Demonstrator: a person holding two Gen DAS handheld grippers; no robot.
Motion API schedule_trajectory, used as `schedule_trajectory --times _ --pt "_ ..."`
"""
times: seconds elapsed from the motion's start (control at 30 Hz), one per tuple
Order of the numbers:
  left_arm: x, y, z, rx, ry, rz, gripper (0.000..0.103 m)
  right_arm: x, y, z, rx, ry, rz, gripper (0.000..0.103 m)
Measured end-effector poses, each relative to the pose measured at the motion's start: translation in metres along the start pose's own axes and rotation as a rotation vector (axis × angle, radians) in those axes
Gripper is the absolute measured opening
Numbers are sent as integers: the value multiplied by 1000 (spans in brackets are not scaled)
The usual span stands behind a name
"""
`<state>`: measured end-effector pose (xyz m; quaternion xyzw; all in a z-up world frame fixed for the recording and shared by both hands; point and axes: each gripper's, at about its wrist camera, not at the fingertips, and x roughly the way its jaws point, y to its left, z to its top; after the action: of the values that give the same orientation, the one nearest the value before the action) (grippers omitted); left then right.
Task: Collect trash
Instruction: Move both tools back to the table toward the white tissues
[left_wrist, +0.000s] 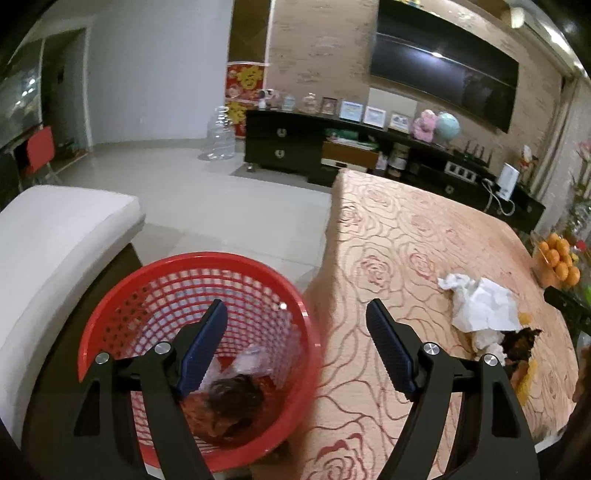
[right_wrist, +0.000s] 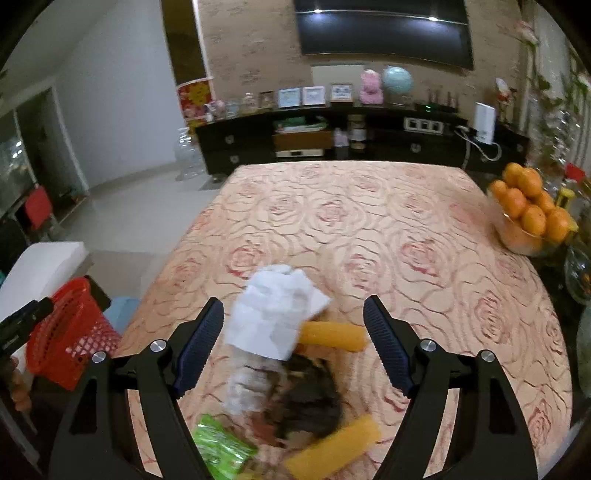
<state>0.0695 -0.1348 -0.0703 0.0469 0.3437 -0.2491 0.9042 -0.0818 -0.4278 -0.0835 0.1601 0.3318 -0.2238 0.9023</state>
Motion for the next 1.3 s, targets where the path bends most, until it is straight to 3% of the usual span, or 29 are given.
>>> schedule_trajectory --times 0.37,0.67,0.9,1.2,1.23,1.27,1.3 --pt "21 -51 2 49 70 -140 75 -4 -39 -2 106 9 -30 75" --pt "47 -130 17 221 90 -236 75 -6 -48 -5 139 24 -33 75" --pt "92 -183 15 288 168 -334 75 -1 -65 -10 188 51 -44 75" --pt "137 -223 3 281 288 -418 74 7 -72 -14 200 76 -46 75" --pt "141 -227 1 281 297 -419 69 8 -72 -15 200 78 -46 75" --pt "145 -228 -2 280 313 -422 56 8 -72 -16 200 81 -46 75" --pt "148 -229 -4 279 330 -425 50 9 -73 -16 200 83 -47 75"
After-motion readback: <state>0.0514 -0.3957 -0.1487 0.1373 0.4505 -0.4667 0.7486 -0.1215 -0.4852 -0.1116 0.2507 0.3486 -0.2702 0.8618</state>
